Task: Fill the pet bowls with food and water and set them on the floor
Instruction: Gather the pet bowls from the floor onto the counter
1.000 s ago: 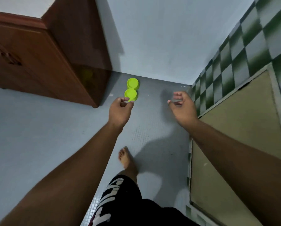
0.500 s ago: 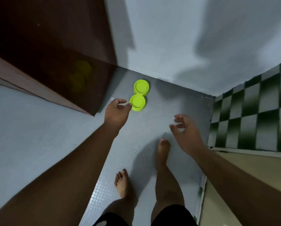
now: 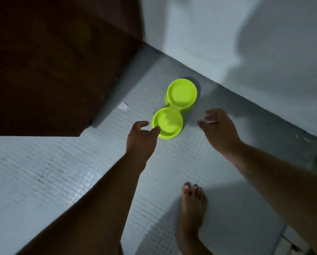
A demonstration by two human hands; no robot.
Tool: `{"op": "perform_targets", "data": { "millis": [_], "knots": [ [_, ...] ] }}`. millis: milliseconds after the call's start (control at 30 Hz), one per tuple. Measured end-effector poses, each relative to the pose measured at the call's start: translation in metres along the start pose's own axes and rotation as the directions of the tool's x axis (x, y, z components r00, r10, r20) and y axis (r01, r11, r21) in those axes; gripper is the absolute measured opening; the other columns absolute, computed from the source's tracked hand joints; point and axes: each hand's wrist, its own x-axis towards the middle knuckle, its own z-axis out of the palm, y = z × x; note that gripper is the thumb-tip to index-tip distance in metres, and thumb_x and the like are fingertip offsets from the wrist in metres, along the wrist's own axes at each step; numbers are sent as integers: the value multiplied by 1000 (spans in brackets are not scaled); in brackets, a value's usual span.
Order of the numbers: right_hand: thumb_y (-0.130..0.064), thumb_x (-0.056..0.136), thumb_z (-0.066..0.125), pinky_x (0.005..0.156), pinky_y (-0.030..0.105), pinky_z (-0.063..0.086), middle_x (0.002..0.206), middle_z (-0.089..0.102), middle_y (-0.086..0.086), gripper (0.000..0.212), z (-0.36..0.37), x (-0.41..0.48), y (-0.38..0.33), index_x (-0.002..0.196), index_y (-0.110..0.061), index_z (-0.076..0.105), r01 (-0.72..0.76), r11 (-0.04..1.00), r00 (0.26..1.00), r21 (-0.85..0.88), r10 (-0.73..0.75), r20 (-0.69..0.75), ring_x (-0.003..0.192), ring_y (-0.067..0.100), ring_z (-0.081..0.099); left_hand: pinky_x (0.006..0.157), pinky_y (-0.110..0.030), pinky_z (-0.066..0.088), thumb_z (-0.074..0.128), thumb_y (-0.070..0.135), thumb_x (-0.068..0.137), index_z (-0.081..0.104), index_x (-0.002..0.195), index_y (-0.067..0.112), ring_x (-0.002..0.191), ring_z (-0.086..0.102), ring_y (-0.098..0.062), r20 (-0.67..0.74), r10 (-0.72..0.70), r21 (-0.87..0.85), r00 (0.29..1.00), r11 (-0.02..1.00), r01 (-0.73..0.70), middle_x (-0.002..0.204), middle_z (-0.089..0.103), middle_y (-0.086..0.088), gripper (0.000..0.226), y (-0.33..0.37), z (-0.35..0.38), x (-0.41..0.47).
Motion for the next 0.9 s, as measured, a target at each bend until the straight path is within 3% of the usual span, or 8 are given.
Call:
{"op": "perform_targets", "data": {
  "millis": [133, 300, 400, 467, 533, 633, 767, 900],
  "knots": [
    [-24, 82, 78, 79, 20, 42, 100, 63, -1, 38, 34, 92, 13, 113, -12, 60, 51, 997, 998, -51, -53, -31, 85, 12, 58, 98, -48, 57, 79, 38, 84, 54, 135, 30, 111, 66, -27, -48, -153, -158, 987, 977, 144, 123, 63, -6, 57, -40, 33, 53],
    [-45, 68, 74, 98, 44, 45, 108, 58, 8, 63, 66, 184, 31, 115, -6, 58, 79, 991, 994, -106, -87, -70, 101, 22, 57, 103, -49, 53, 77, 28, 90, 42, 152, 24, 116, 64, -29, -19, -262, -314, 965, 918, 243, 137, 60, -12, 72, -78, 76, 100],
    [-48, 73, 78, 111, 38, 35, 137, 50, 9, 92, 79, 204, 24, 145, -4, 43, 53, 985, 997, -161, -44, 60, 134, 28, 46, 72, -28, 53, 68, 20, 96, 53, 144, 22, 88, 61, -16, 25, -216, -299, 976, 930, 214, 121, 66, -11, 50, -83, 91, 105],
    [-42, 82, 78, 116, 36, 30, 154, 40, 10, 91, 86, 210, 26, 153, -9, 32, 9, 989, 993, -150, 9, 119, 143, 26, 37, 65, -21, 47, 65, 19, 98, 54, 146, 24, 101, 63, -18, -5, -147, -281, 989, 949, 140, 130, 65, -11, 50, -81, 95, 105],
    [-40, 83, 76, 114, 38, 35, 152, 44, 12, 83, 84, 208, 24, 150, -11, 38, 23, 990, 994, -139, -8, 105, 138, 27, 43, 84, -25, 52, 65, 20, 98, 48, 152, 28, 124, 60, -25, -49, -120, -310, 992, 945, 100, 143, 60, -4, 57, -75, 92, 101],
    [-56, 69, 68, 106, 44, 44, 136, 59, 13, 82, 67, 190, 13, 137, -12, 53, 66, 993, 997, -96, -61, 57, 125, 29, 55, 111, -54, 46, 66, 40, 88, 46, 152, 36, 138, 51, -37, -114, -89, -314, 990, 948, 49, 151, 55, -8, 67, -64, 80, 85],
    [-61, 68, 58, 103, 39, 47, 126, 67, 6, 80, 30, 157, 6, 135, -16, 58, 108, 994, 994, -37, -108, -1, 118, 21, 60, 104, -60, 49, 52, 36, 104, 56, 141, 45, 126, 56, -22, -141, -45, -401, 989, 916, -16, 140, 56, 8, 39, -27, 55, 56],
    [-37, 83, 61, 79, 31, 47, 90, 71, 0, 35, -16, 105, -20, 111, -18, 71, 155, 986, 982, 55, -148, -118, 86, 9, 60, 96, -60, 55, 44, 36, 105, 58, 135, 52, 121, 57, -25, -165, 91, -360, 982, 921, -145, 141, 48, 5, 38, 22, 19, 44]
  ]
}}
